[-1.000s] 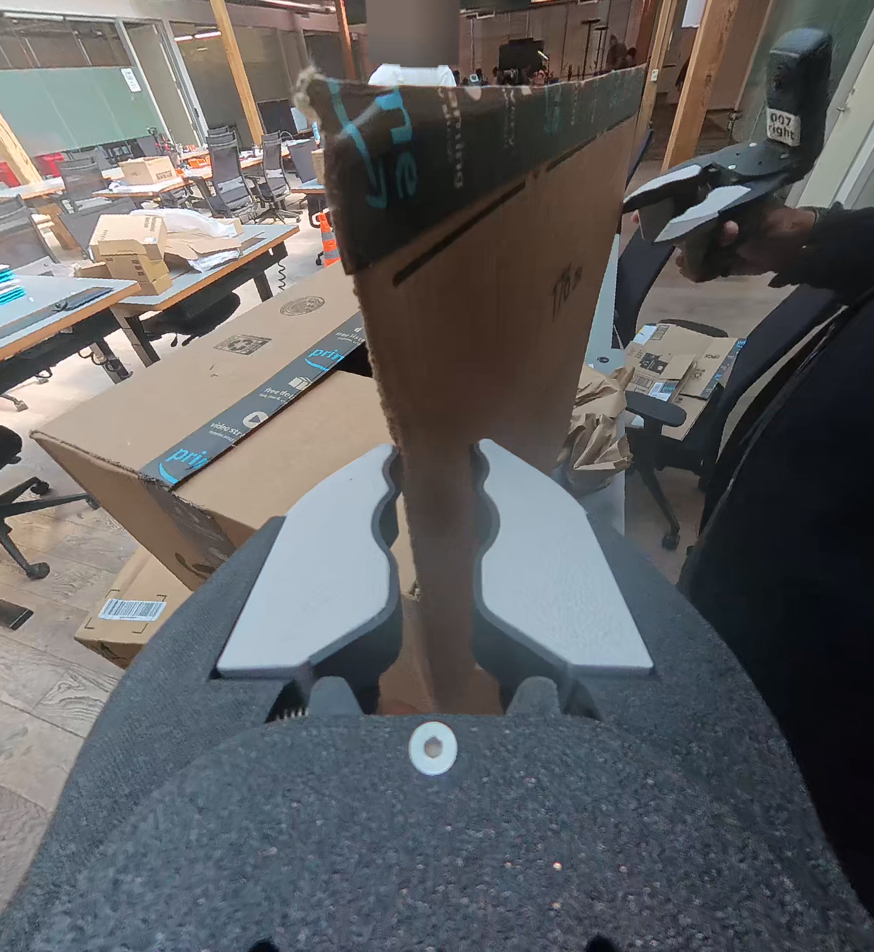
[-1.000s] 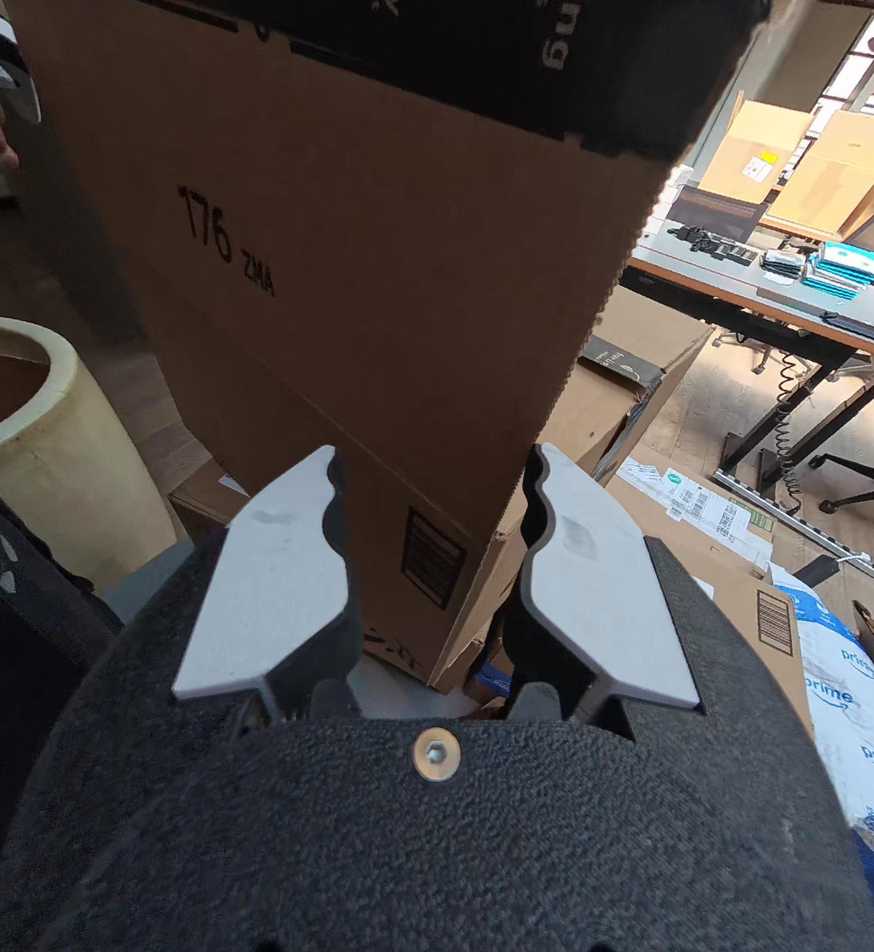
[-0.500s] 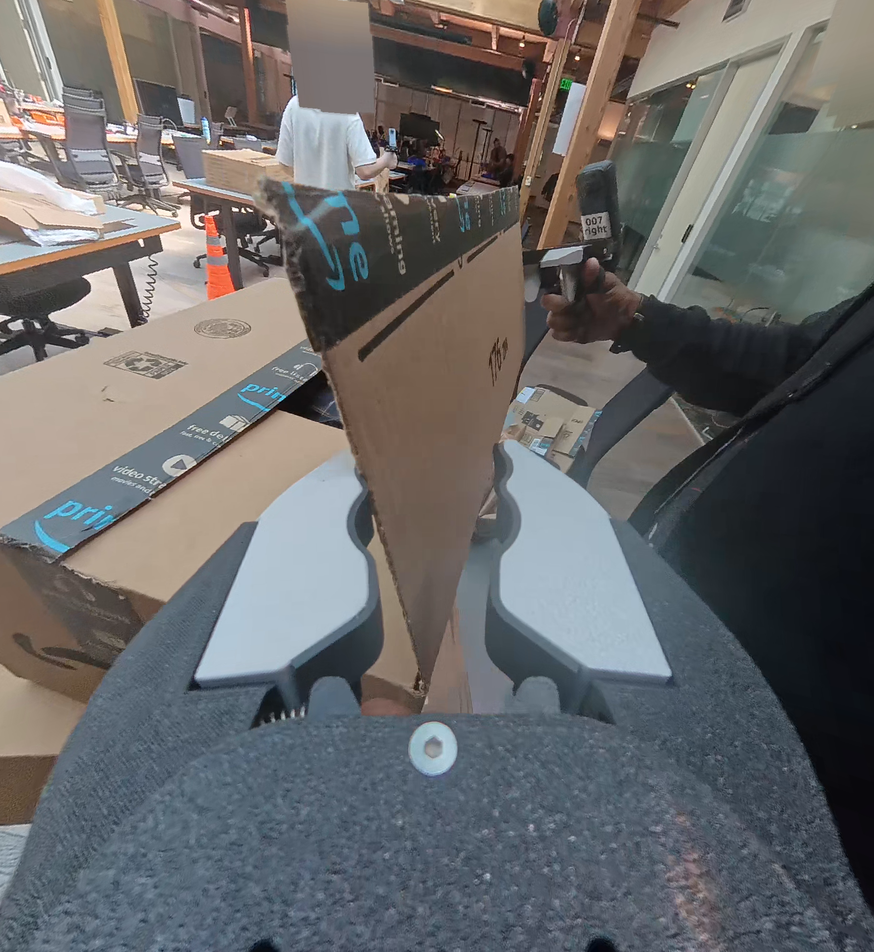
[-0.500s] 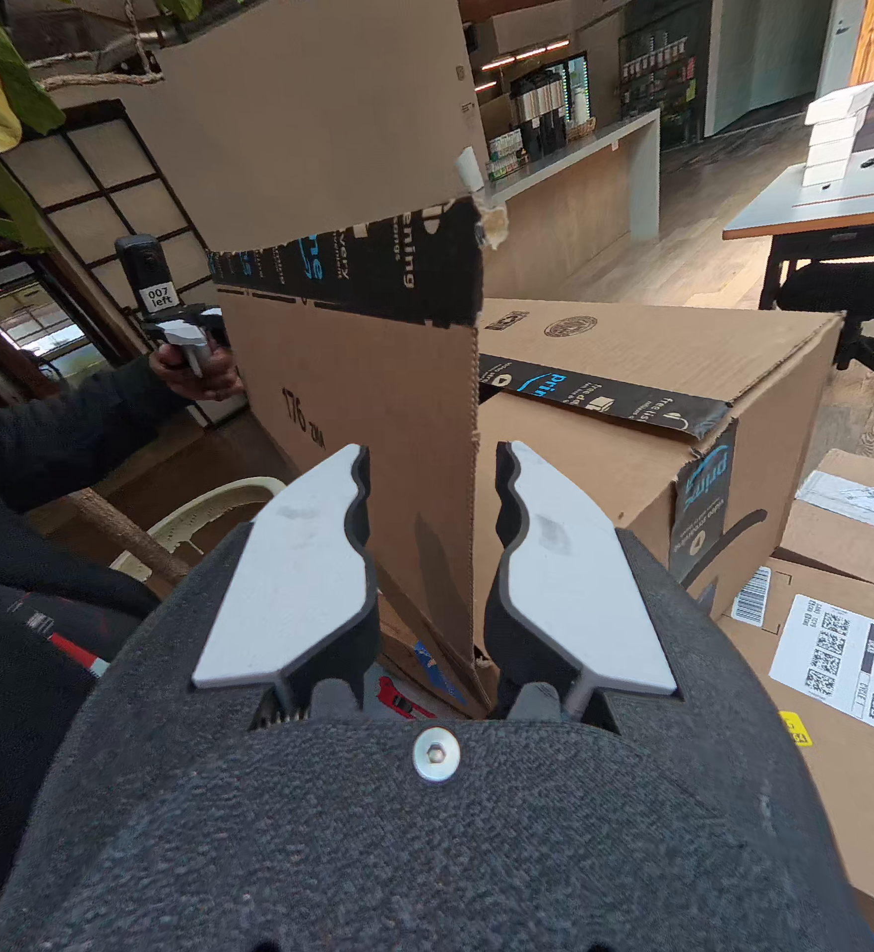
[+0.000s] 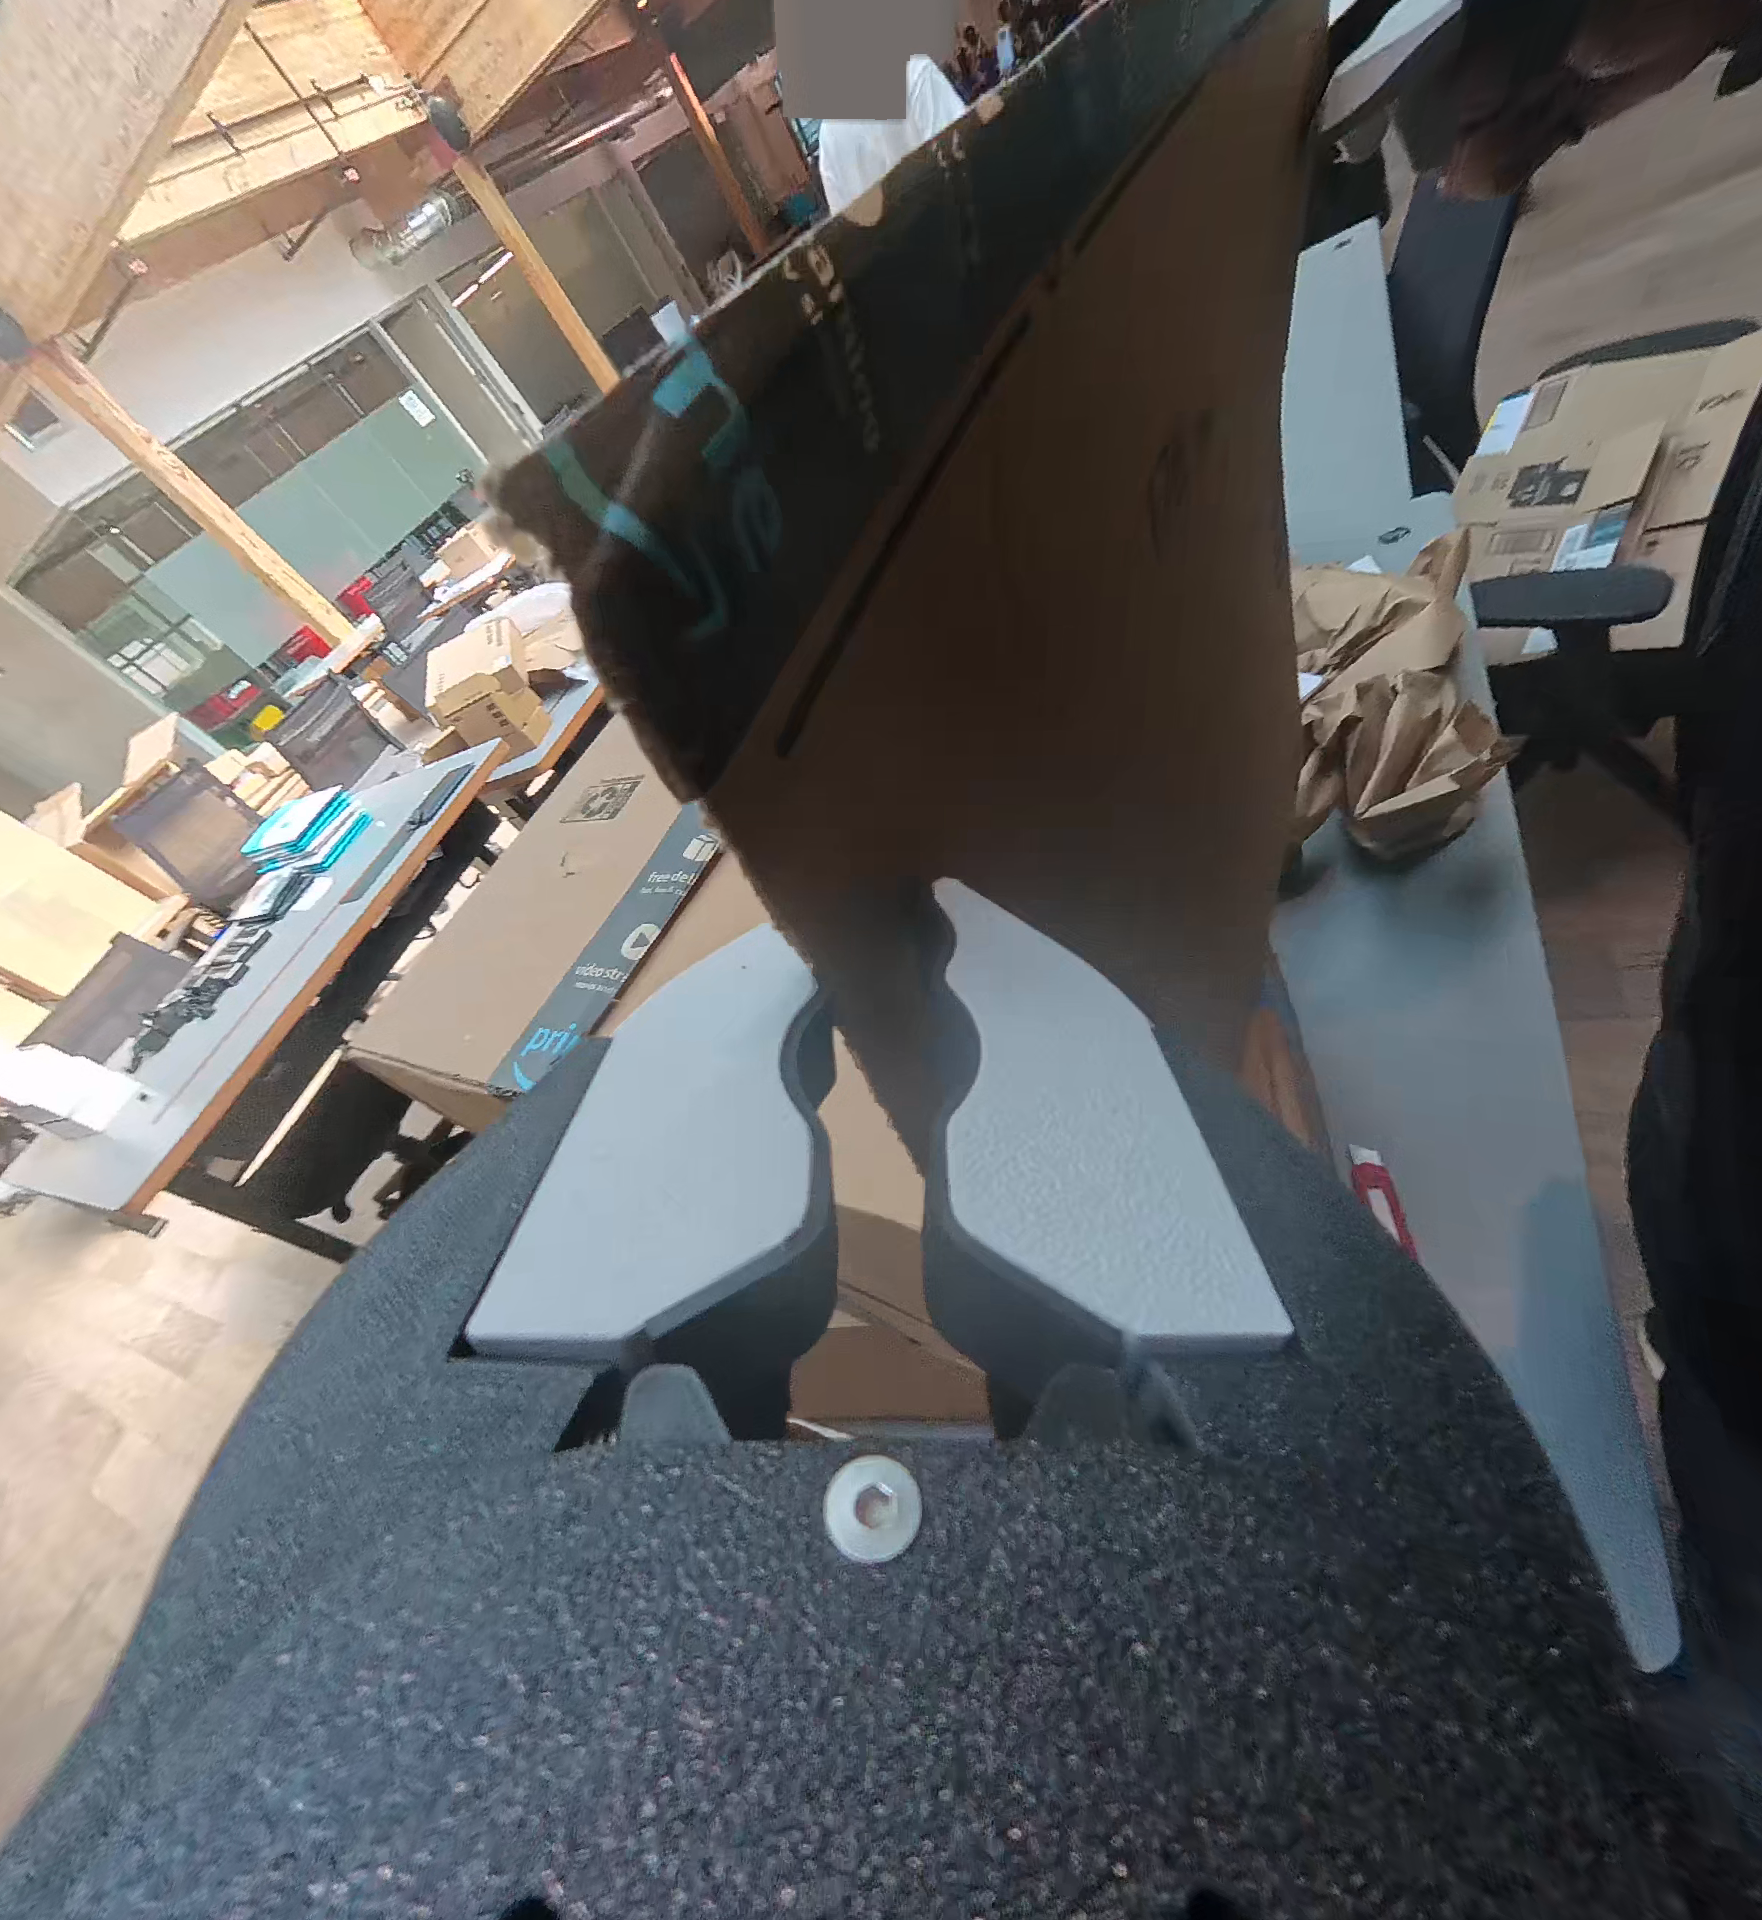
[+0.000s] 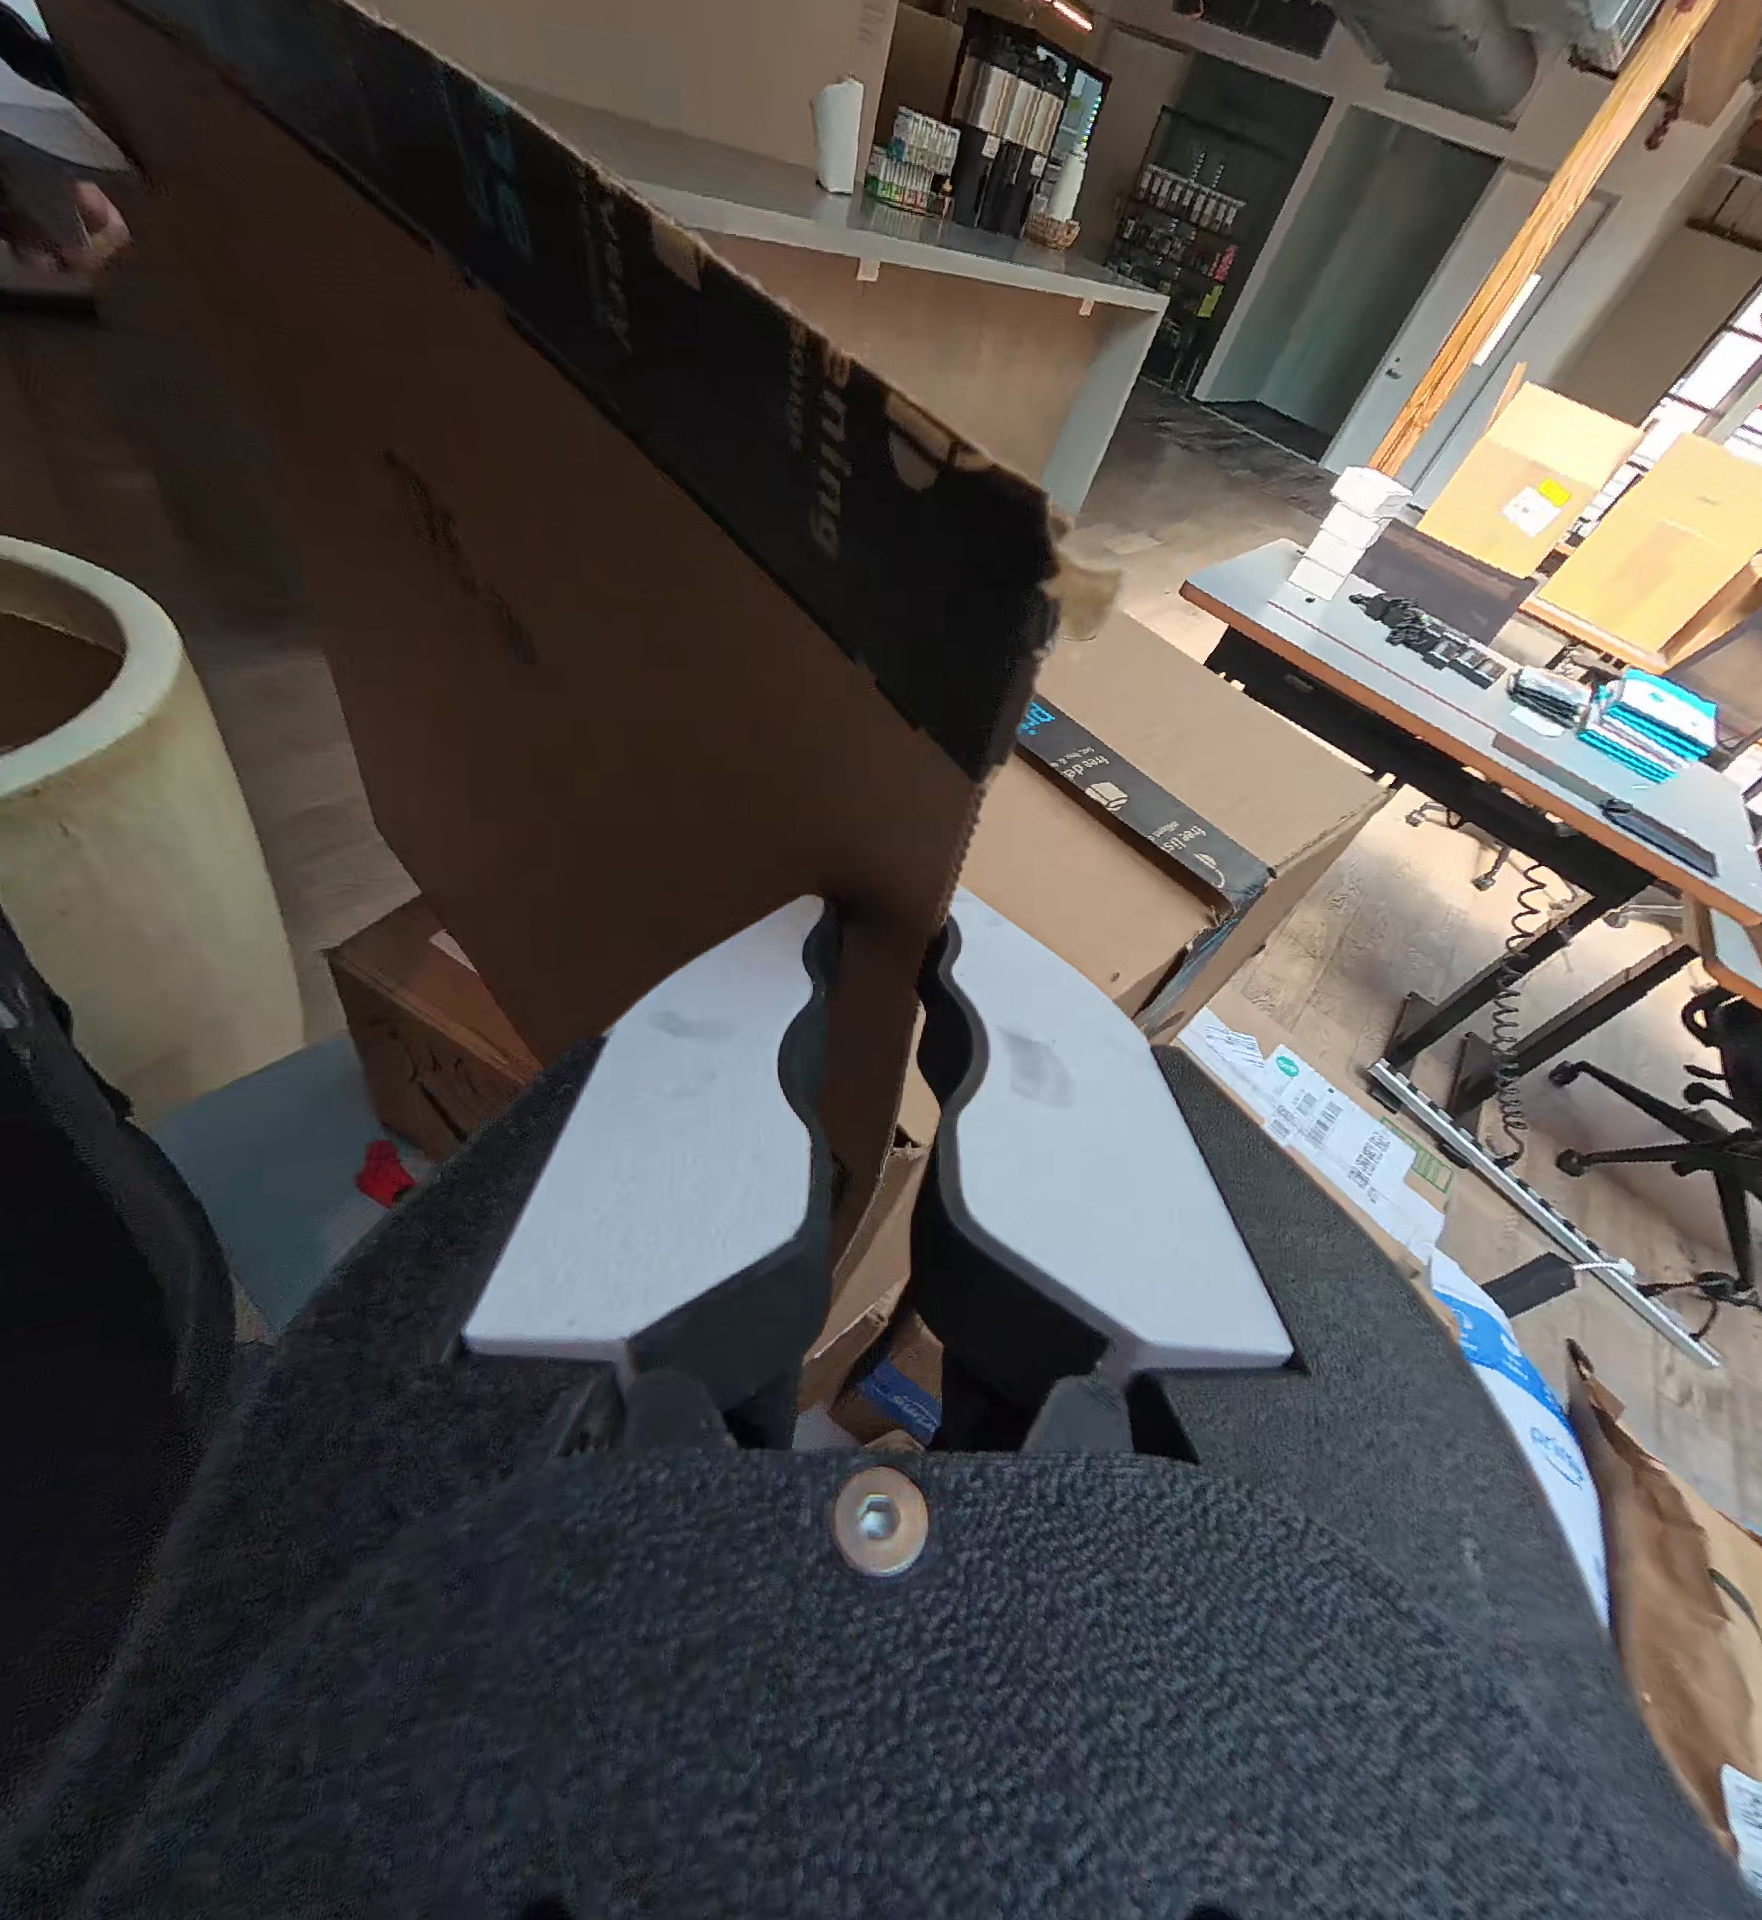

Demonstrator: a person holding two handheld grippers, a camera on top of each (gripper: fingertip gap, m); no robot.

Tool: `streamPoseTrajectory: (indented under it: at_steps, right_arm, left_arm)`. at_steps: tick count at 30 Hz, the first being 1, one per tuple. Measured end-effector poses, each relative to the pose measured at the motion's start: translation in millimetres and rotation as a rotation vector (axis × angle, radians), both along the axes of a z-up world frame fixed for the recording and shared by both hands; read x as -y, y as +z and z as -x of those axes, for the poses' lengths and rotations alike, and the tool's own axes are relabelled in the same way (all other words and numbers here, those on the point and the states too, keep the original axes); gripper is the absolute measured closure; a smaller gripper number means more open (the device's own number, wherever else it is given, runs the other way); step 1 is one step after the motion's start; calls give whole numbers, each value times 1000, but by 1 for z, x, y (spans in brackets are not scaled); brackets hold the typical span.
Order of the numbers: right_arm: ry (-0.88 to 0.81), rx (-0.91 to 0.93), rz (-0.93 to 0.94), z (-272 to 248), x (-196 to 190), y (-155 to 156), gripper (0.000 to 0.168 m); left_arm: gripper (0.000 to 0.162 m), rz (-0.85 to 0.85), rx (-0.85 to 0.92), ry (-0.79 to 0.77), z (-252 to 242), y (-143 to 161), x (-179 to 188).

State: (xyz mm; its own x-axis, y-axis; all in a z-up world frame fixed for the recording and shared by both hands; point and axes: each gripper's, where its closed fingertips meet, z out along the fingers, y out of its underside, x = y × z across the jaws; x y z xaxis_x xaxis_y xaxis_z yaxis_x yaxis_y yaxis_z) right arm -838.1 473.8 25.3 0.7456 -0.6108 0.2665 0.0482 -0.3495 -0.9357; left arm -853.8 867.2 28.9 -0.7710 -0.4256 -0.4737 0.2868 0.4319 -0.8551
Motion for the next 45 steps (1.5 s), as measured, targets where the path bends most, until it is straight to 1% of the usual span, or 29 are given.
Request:
streamPoseTrajectory:
  at_steps: [1, 5, 10, 13, 16, 18, 19, 23, 25, 30, 33, 36, 38, 39, 41, 43, 45]
  right_arm:
    - [-16, 20, 20, -1, 1, 0, 155]
    - [-67, 82, 65, -8, 3, -1, 155]
    - [-2, 57, 48, -3, 3, -2, 158]
    - [42, 62, 72, 3, 2, -5, 160]
    - [93, 46, 122, 20, 3, -19, 161]
    - [128, 31, 183, 33, 4, -33, 160]
    - [141, 30, 219, 39, 4, -41, 159]
    - [133, 71, 252, 47, 4, -56, 158]
    - [124, 133, 292, 49, 5, -62, 158]
    - [56, 420, 496, 53, 8, -91, 157]
    - [14, 569, 561, 49, 9, -107, 154]
    - [5, 669, 623, 44, 9, -123, 149]
    - [6, 684, 630, 42, 9, -126, 148]
    - [7, 674, 621, 43, 9, -124, 148]
    - [-2, 616, 617, 43, 12, -116, 142]
    - [-7, 537, 598, 47, 14, -107, 146]
    - [14, 469, 579, 53, 13, -96, 138]
  left_arm:
    - [147, -17, 27, 22, -1, 0, 0]
    - [147, -55, 119, 82, -7, 2, 0]
    - [146, -56, 168, 114, -6, 2, 0]
    - [147, -68, 213, 99, 2, -1, 0]
    - [152, -119, 233, 49, 20, -14, 0]
    - [158, -229, 261, -5, 34, -31, 0]
    - [159, -287, 261, -29, 41, -41, 0]
    - [156, -383, 306, -70, 47, -57, 1]
    - [154, -460, 366, -78, 46, -64, 2]
    - [139, -576, 491, -86, 49, -99, 1]
    - [133, -627, 596, -57, 44, -118, 0]
    - [123, -672, 668, -52, 40, -135, -1]
    - [118, -701, 672, -65, 39, -140, -2]
    - [117, -700, 652, -68, 39, -139, -2]
    - [119, -709, 591, -89, 42, -129, -2]
    - [119, -704, 443, -116, 50, -116, -3]
    - [122, -684, 286, -117, 54, -94, -5]
